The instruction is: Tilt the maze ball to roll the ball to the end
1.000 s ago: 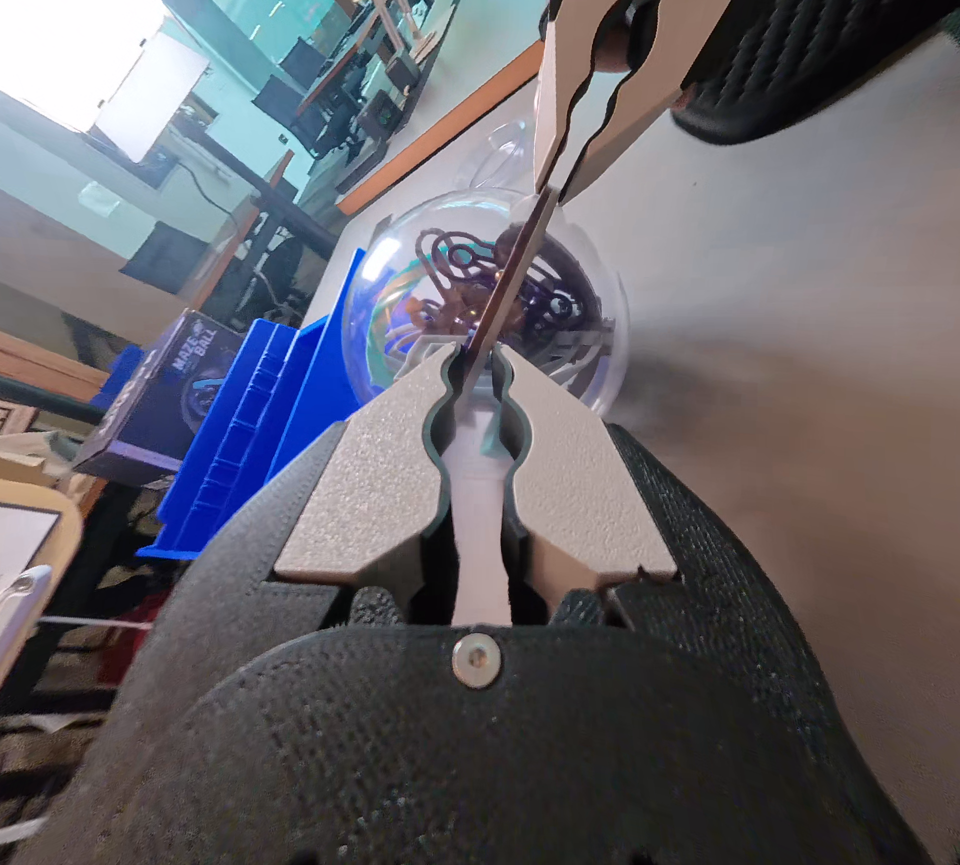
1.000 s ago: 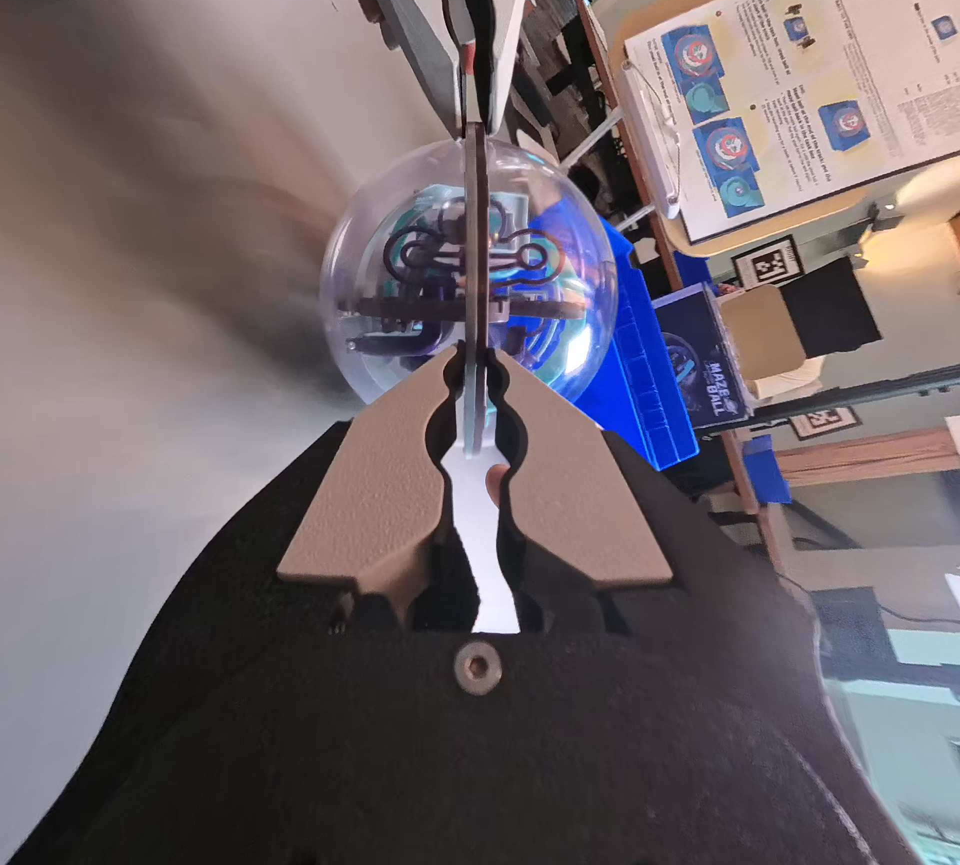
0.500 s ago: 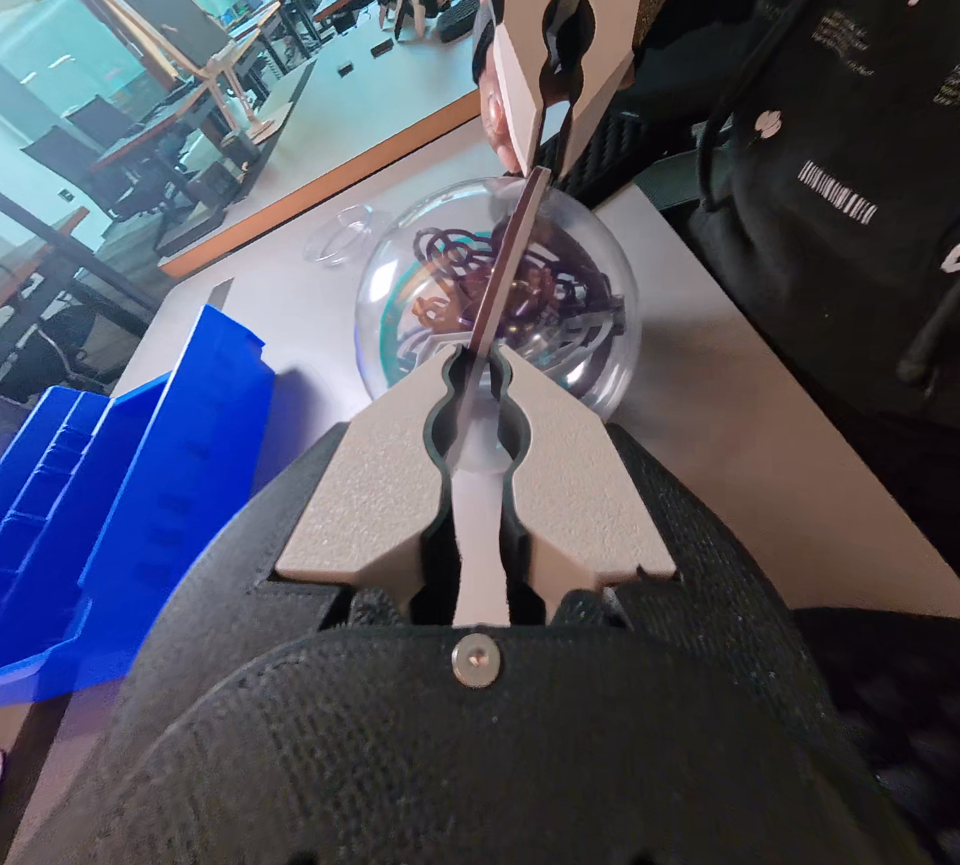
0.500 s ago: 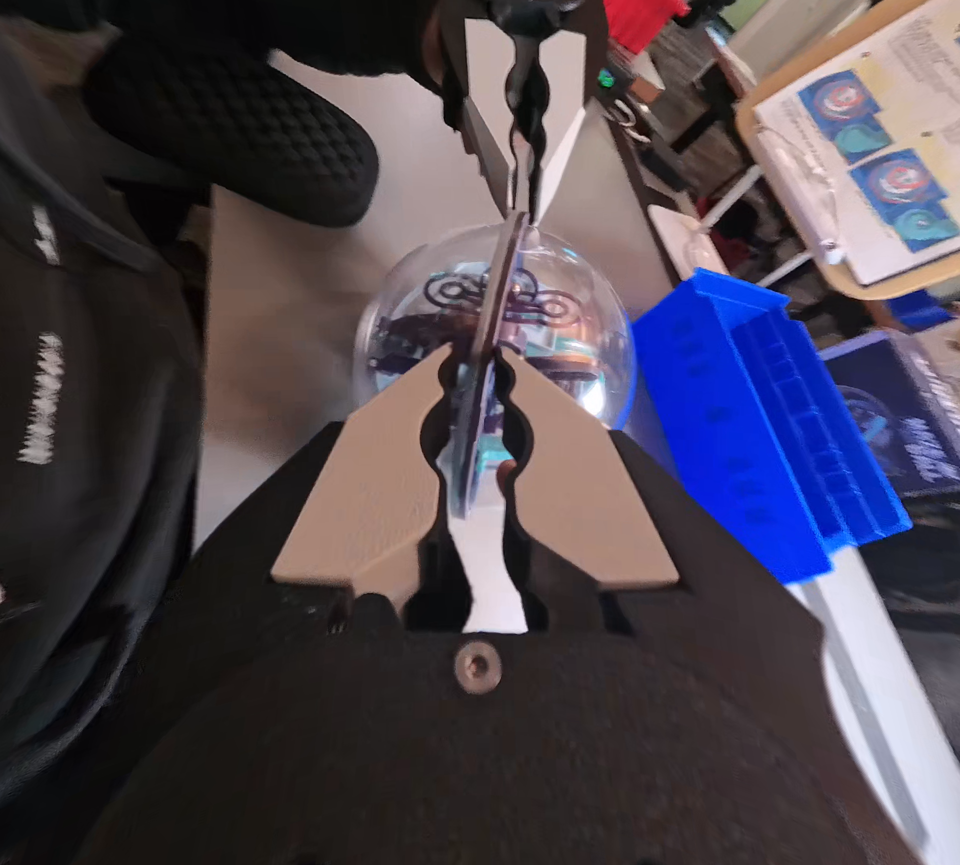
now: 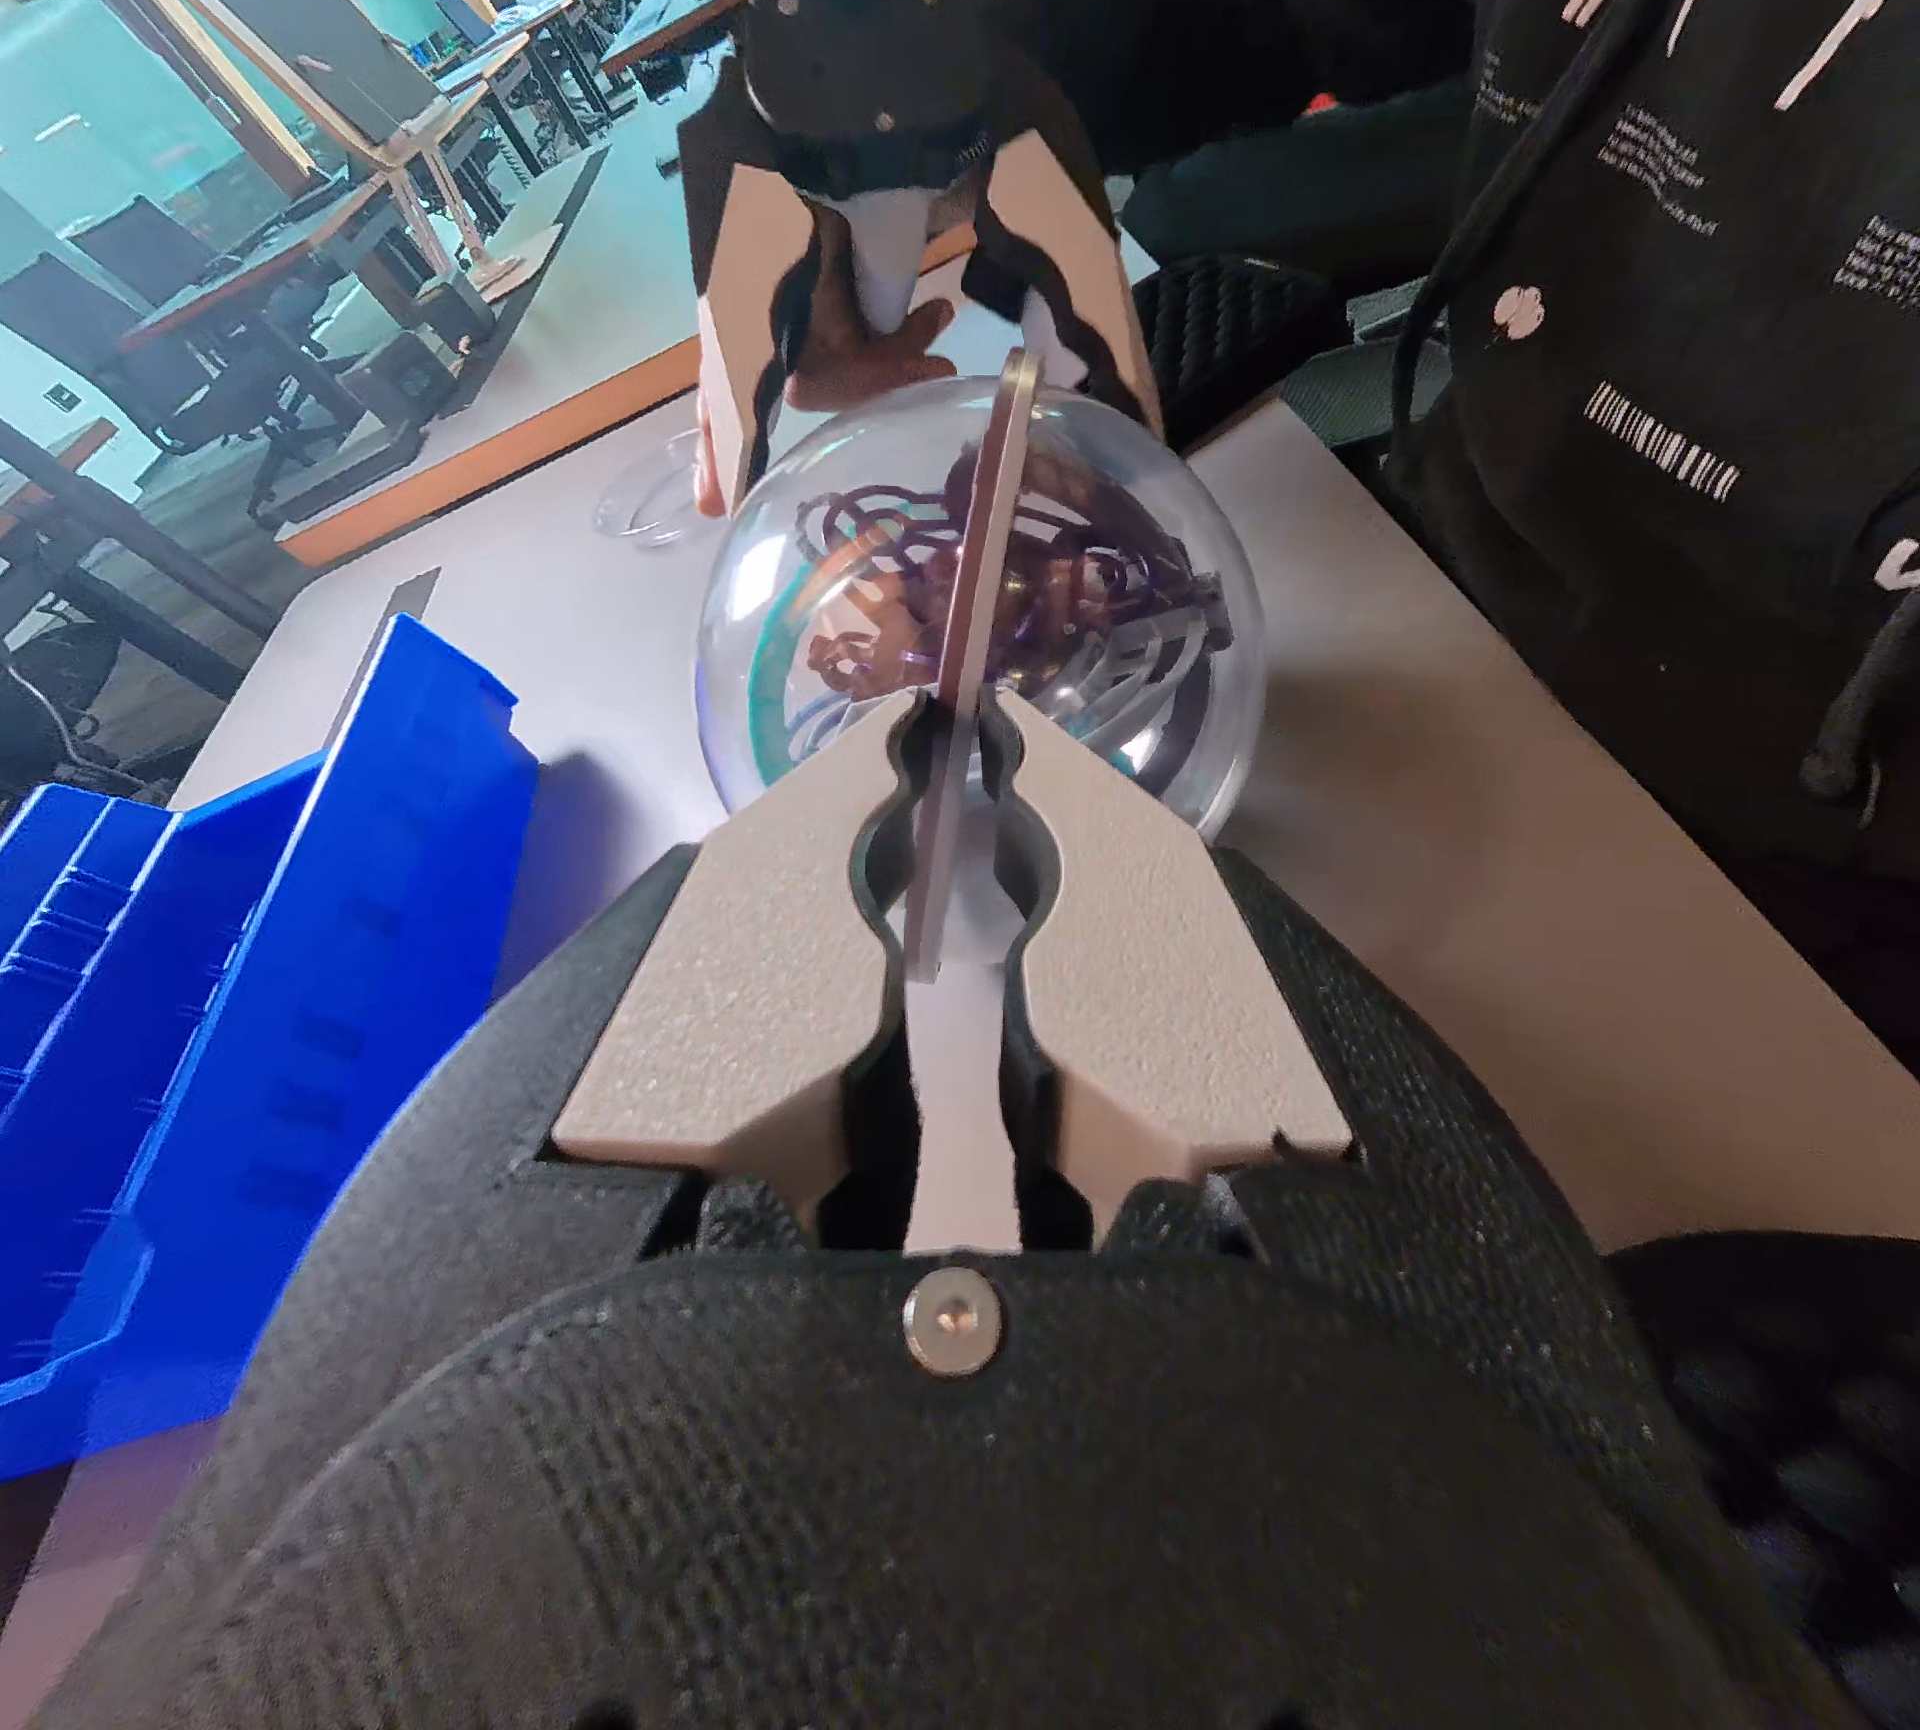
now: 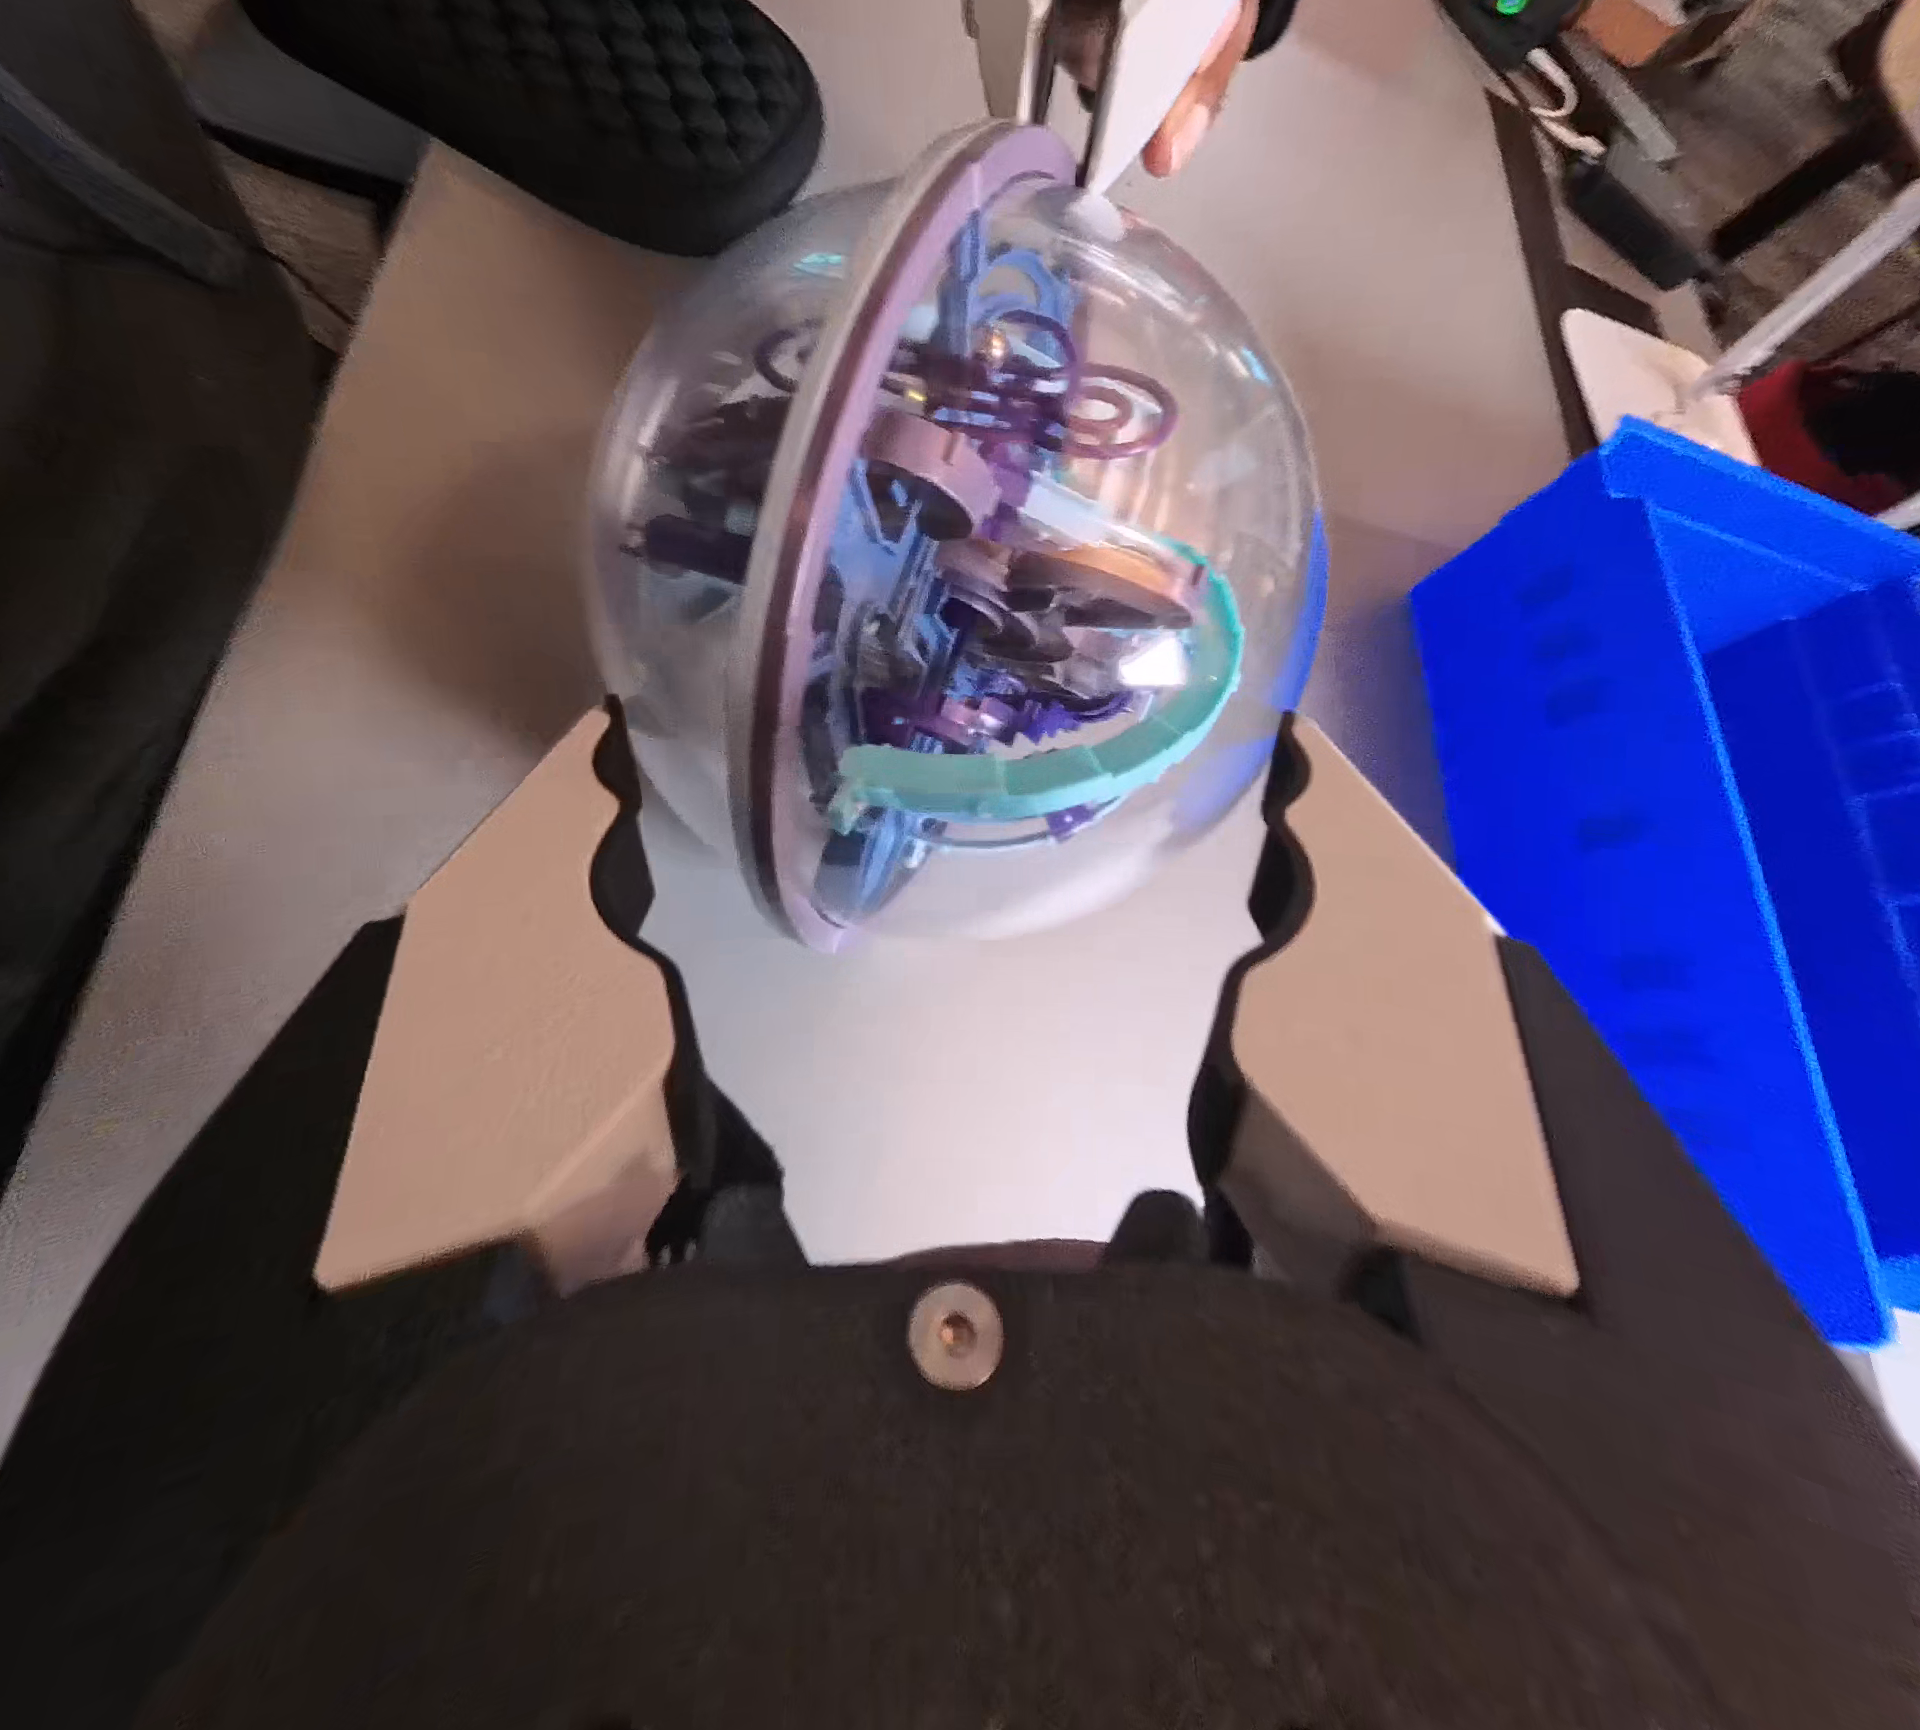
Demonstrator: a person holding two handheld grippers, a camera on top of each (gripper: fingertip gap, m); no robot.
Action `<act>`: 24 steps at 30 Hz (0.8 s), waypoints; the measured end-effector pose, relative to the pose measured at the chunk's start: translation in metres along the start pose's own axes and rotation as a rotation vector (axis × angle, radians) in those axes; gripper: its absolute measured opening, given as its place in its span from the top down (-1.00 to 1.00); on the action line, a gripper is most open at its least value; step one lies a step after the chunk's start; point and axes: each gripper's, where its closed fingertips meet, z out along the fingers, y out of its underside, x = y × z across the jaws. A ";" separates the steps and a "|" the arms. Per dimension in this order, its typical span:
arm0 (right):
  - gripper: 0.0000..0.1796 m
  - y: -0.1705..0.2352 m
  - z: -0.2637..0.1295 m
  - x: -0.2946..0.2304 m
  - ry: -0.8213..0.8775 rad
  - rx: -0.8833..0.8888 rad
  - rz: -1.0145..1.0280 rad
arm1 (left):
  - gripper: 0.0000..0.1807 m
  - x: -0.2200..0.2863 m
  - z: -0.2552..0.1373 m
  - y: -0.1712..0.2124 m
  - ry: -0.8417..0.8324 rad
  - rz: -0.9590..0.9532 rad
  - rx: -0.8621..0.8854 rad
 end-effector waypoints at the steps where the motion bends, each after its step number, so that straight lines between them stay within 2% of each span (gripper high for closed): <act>1: -0.33 0.000 0.002 0.001 0.016 0.005 0.006 | 0.92 -0.001 0.000 0.000 -0.001 -0.015 0.008; 3: -0.32 0.000 0.002 0.004 0.031 0.030 0.050 | 0.89 -0.006 0.000 0.000 -0.033 -0.065 0.011; 4: -0.30 0.000 0.002 0.005 0.038 0.037 0.066 | 0.74 -0.014 -0.001 0.000 -0.094 -0.109 0.006; 6: -0.27 0.001 0.001 0.007 0.051 0.044 0.087 | 0.28 -0.025 -0.007 0.002 -0.224 -0.248 0.005; 7: -0.26 0.001 0.001 0.007 0.053 0.049 0.094 | -0.06 -0.026 -0.009 0.004 -0.280 -0.342 0.024; 9: -0.26 0.000 0.001 0.008 0.058 0.059 0.106 | -0.34 -0.021 -0.005 0.024 -0.366 -0.587 0.007; 11: -0.26 -0.002 0.003 0.008 0.058 0.073 0.116 | -0.51 0.001 0.017 0.043 -0.348 -0.762 -0.024; 15: -0.27 -0.003 0.005 0.010 0.067 0.074 0.128 | -0.63 0.010 0.044 0.050 -0.380 -0.848 -0.041; 19: -0.26 -0.001 0.007 0.012 0.118 0.075 0.153 | -0.63 0.003 0.043 0.052 -0.357 -0.818 -0.058; 24: -0.16 -0.003 0.006 0.008 0.160 0.075 0.142 | -0.63 0.002 0.036 0.052 -0.229 -0.813 -0.073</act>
